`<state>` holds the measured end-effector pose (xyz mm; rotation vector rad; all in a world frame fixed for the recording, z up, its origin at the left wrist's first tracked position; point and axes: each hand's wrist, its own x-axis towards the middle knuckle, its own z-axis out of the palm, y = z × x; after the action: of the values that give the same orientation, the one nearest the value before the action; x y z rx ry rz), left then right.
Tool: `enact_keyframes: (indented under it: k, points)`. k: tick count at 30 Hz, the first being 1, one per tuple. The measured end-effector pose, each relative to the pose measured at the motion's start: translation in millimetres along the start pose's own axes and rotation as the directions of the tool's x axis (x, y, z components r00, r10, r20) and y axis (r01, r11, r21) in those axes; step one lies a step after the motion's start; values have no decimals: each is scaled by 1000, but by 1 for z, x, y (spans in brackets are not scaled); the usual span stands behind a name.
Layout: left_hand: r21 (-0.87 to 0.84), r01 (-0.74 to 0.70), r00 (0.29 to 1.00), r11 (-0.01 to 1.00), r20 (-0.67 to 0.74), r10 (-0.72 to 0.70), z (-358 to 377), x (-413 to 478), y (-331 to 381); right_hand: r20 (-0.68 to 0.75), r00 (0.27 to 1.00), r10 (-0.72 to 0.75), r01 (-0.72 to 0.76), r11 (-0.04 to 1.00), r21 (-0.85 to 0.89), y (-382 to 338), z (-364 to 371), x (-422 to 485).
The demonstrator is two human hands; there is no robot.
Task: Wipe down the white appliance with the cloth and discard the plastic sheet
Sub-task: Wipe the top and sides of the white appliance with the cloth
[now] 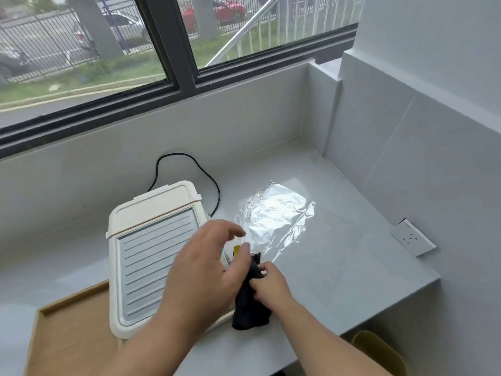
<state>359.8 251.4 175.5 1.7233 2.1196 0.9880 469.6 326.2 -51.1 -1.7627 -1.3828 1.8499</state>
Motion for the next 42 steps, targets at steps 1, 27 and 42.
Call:
enact_keyframes:
  k: [1,27,42]
  points:
    - [64,-21,997,998,-70,26,-9,8,-14,0,1000,9,-9,1000,-12,-4,-1,4]
    - [556,250,932,793,82,-352,-30,31,-102,339,940,-50,95,989,-117,-177,37,86]
    - [539,256,936,803,71,-345,-28,30,-102,277,904,-327,303,945,126,-230,15,-8]
